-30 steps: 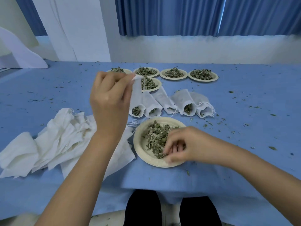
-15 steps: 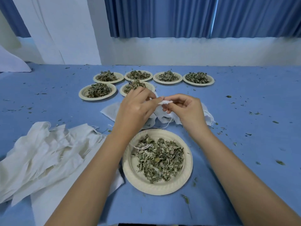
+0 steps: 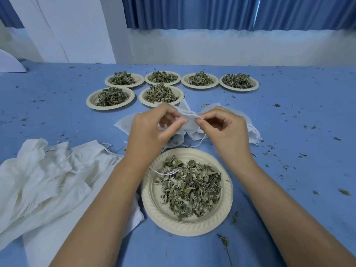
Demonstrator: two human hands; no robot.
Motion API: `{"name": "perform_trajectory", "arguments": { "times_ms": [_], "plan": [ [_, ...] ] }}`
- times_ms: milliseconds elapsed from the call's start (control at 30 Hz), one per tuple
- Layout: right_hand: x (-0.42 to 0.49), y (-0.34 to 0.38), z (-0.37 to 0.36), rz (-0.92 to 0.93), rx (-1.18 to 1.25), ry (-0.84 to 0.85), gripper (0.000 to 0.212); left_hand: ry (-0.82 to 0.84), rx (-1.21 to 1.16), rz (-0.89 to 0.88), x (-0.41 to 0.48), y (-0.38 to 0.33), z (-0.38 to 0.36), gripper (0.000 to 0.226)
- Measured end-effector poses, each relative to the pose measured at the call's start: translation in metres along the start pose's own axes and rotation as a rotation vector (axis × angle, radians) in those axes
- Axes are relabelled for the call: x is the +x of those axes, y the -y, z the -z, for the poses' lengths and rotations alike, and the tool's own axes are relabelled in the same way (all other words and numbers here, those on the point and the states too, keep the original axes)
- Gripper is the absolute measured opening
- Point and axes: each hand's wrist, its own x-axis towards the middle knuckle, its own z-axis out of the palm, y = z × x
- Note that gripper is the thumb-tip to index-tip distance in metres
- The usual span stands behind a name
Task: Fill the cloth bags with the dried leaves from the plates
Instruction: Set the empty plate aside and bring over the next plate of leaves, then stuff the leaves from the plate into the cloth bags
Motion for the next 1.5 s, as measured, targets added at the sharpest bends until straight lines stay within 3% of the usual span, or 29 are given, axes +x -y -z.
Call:
{"name": "perform_trajectory", "arguments": {
  "times_ms": [100, 200, 367, 533, 733, 900, 967, 1067, 1200, 1300, 1400, 1500],
  "plan": [
    [-0.004, 0.003, -0.003, 0.105, -0.114, 0.072, 0.005, 0.091, -0.238, 0.157, 0.000, -0.006, -0.005, 0.018],
    [-0.006, 0.003, -0.005, 0.218, -0.238, 0.151, 0.006, 0.164, -0.330, 0.301, -0.001, -0.007, -0.008, 0.012],
    [0.000, 0.001, 0.004, 0.234, -0.267, 0.094, 0.004, 0.061, -0.303, 0.372, -0.001, -0.005, -0.007, 0.008],
    [0.002, -0.001, 0.005, 0.329, -0.414, 0.020, 0.004, 0.195, -0.313, 0.281, -0.002, -0.007, -0.008, 0.020],
    [0.005, -0.002, 0.009, 0.542, -0.576, 0.120, 0.005, 0.170, -0.150, 0.084, -0.002, -0.002, -0.001, 0.032],
    [-0.001, -0.001, 0.004, 0.465, -0.413, -0.103, 0.006, -0.176, 0.089, -0.053, -0.001, -0.005, -0.003, 0.006],
    [-0.003, 0.001, 0.001, 0.463, -0.395, -0.180, 0.007, -0.109, -0.082, 0.094, -0.003, -0.010, -0.006, 0.006],
    [-0.005, 0.003, -0.007, 0.518, -0.433, -0.107, 0.008, 0.069, -0.469, 0.434, -0.004, -0.019, -0.012, 0.009],
    [-0.006, 0.004, -0.011, 0.598, -0.435, 0.053, 0.008, 0.015, -0.660, 0.596, -0.003, -0.020, -0.012, 0.008],
    [-0.010, 0.008, -0.011, 0.400, -0.286, 0.094, 0.013, -0.030, -0.626, 0.610, -0.003, -0.017, -0.009, 0.018],
    [-0.011, 0.012, -0.012, 0.044, 0.053, 0.050, 0.008, -0.020, -0.543, 0.491, -0.002, -0.019, -0.010, 0.019],
    [-0.007, 0.012, -0.008, -0.119, 0.224, 0.057, 0.010, 0.029, -0.450, 0.383, -0.003, -0.020, -0.012, 0.026]
  ]
}}
